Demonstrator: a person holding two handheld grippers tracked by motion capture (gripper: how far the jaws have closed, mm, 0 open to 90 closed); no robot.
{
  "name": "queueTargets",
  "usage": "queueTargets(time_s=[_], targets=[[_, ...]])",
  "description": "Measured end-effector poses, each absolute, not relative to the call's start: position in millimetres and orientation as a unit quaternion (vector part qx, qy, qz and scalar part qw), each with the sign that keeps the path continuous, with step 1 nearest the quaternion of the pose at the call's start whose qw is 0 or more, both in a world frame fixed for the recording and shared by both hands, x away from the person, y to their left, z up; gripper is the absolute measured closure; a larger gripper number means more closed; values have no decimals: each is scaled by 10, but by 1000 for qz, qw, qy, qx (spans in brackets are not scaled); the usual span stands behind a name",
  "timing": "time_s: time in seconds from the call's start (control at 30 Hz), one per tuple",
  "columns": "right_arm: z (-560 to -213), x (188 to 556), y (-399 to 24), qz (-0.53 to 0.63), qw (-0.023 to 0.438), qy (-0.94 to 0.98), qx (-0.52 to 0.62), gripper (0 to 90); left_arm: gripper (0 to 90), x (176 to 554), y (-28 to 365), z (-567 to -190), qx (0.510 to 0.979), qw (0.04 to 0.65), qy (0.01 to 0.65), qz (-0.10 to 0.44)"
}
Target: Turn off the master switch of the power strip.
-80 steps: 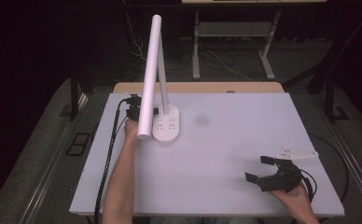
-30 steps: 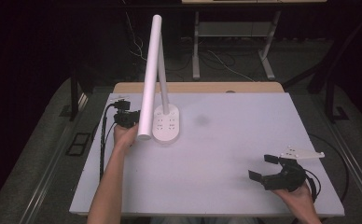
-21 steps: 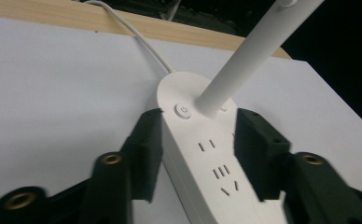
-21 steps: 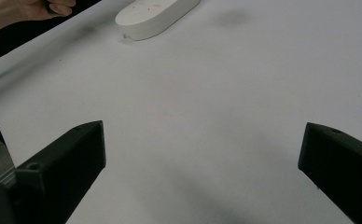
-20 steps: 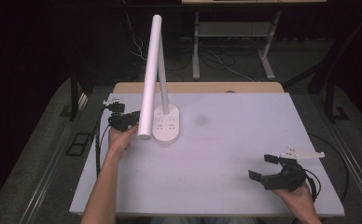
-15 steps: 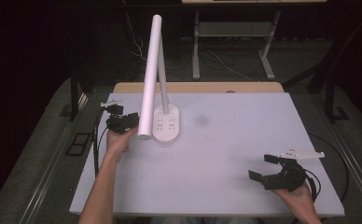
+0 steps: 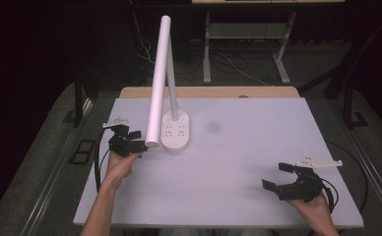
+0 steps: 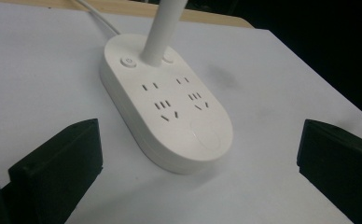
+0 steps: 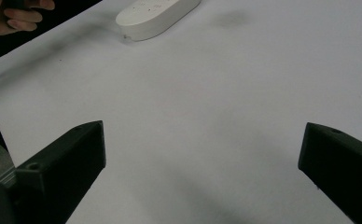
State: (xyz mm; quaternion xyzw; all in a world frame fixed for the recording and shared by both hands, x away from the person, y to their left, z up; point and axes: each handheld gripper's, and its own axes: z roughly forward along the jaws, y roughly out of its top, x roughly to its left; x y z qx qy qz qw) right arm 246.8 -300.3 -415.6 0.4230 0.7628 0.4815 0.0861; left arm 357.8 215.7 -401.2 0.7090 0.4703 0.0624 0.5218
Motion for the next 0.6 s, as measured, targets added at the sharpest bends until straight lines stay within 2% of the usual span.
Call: queueTargets(time_s=[0.27, 0.6], targets=[[-4155, 2468, -3002, 481, 87, 763, 423, 0, 0, 3325, 2133, -3982, 710, 533, 456, 65], [-4149, 2461, -2994, 480, 87, 763, 424, 0, 0, 3024, 2034, -4034, 732, 523, 430, 70]])
